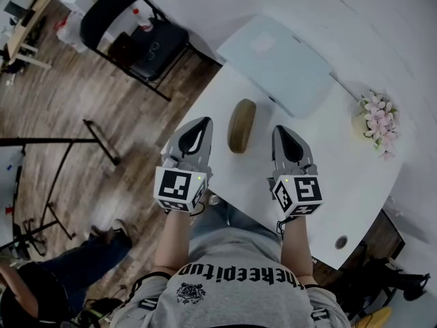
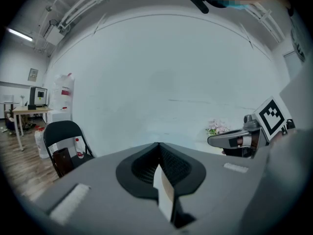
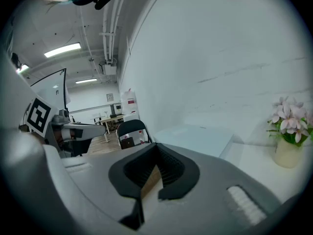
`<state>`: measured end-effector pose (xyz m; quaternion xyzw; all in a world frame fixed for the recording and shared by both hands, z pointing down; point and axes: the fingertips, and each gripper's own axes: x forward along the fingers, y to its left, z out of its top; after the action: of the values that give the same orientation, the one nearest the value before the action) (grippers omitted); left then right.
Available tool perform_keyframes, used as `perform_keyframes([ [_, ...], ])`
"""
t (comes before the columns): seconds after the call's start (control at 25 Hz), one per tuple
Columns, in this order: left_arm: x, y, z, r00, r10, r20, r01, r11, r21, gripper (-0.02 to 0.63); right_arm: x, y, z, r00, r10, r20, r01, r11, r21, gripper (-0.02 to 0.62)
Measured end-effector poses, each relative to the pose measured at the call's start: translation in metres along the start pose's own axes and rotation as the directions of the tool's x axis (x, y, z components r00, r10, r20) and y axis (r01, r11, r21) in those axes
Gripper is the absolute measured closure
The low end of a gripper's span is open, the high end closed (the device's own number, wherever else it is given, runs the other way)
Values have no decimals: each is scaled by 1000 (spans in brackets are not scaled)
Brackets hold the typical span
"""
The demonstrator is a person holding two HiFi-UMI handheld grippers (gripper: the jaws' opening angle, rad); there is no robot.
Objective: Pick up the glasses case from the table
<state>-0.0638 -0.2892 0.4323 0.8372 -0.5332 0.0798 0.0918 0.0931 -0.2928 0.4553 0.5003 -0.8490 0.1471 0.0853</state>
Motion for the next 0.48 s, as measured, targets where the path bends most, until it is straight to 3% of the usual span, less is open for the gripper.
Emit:
perform_keyframes([
  [0.2,13,-6,-18,997,-26,-75,25,1000,-16,578,2,-6,-5,1000,-4,-11,4,1000,14,593],
  [0.48,32,-19,-42,980,-80,-181,70,996,-59,471,3,-15,-6,1000,-13,-13,14,1000,27,592],
])
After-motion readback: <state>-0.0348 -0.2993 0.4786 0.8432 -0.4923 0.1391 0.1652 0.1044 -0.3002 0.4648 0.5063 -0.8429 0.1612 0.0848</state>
